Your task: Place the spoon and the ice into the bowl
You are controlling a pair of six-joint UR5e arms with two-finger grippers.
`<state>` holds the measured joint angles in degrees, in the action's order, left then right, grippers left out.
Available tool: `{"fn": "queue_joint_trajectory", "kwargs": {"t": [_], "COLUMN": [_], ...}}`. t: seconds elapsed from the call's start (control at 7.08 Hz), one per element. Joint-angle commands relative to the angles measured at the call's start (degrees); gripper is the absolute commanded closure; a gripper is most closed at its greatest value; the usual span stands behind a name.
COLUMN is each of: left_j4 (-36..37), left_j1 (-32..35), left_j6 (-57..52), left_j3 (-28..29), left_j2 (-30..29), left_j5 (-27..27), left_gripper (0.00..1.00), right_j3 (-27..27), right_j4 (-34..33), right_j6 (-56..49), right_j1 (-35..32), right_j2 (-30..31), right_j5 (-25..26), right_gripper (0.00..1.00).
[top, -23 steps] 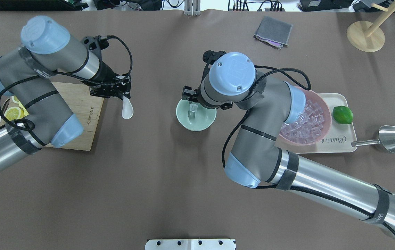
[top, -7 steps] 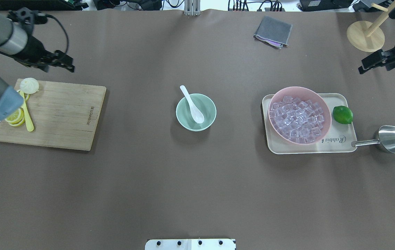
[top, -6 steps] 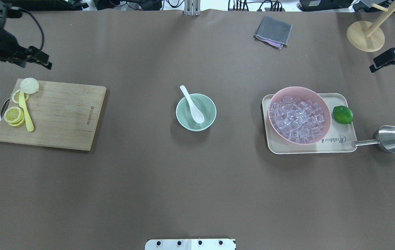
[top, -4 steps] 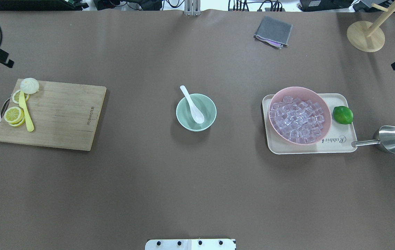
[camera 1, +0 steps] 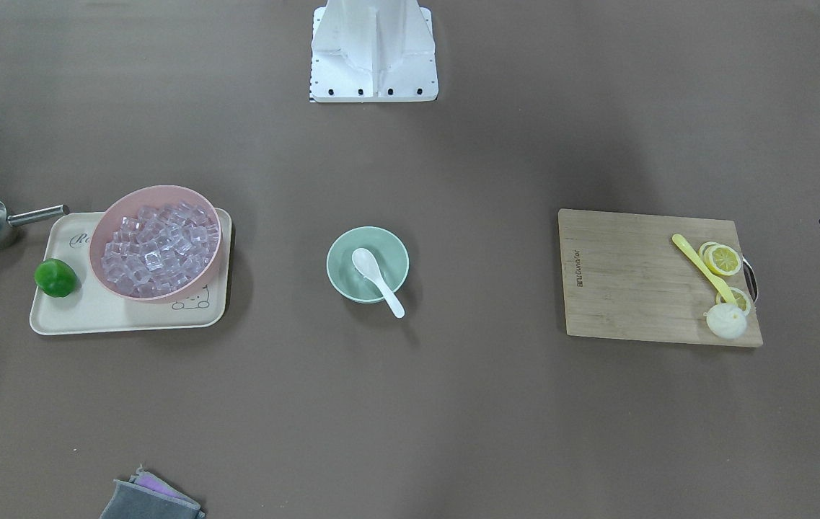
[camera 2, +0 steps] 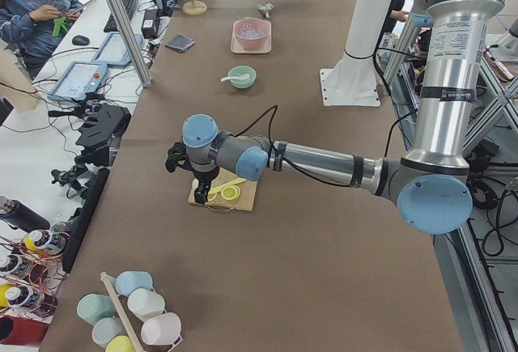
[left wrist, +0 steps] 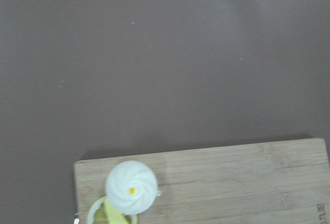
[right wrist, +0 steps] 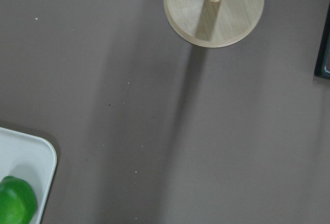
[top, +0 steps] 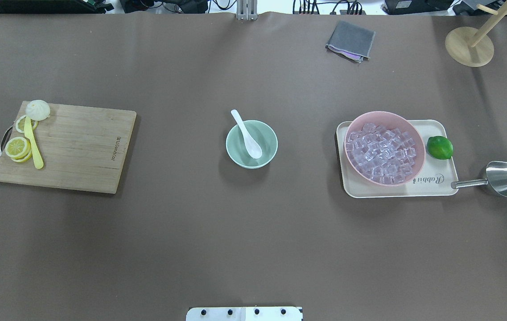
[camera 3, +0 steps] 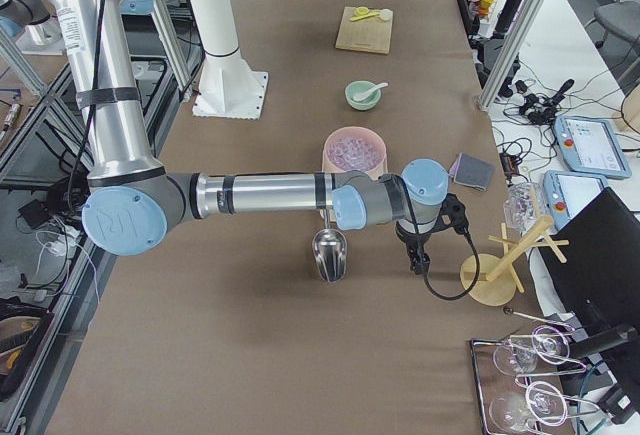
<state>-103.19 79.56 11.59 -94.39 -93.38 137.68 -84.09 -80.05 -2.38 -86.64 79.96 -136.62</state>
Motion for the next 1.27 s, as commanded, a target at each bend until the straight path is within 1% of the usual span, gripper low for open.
{"fn": "queue_joint_trajectory", "kwargs": {"t": [0.0, 0.28, 0.99, 1.13], "left_j4": [-0.09, -0.26, 0.0, 0.0], "left_j1": [0.16, 0.33, 0.42, 0.42], "left_j6": [0.01, 0.01, -0.43, -0.43], "left_j3": [-0.44, -0.79, -3.08, -3.17], "left_j2": [1.27, 2.41, 2.85, 2.85], "left_j5": [-0.56, 0.04, -0.3, -0.31], "left_gripper": [0.02, 0.02, 0.02, 0.02], "right_j3": [0.07, 0.24, -0.02, -1.06], "right_j4": [0.24, 0.16, 0.6, 0.68], "right_j6": [-0.35, -0.35, -0.26, -0.26], "right_j1": [-0.37, -0.37, -0.37, -0.37], "right_j2": [0.28, -0.24, 0.72, 1.16], "right_j5": [0.3, 0.39, -0.05, -0.49], "right_gripper": [0.0, 0.0, 0.0, 0.0]}}
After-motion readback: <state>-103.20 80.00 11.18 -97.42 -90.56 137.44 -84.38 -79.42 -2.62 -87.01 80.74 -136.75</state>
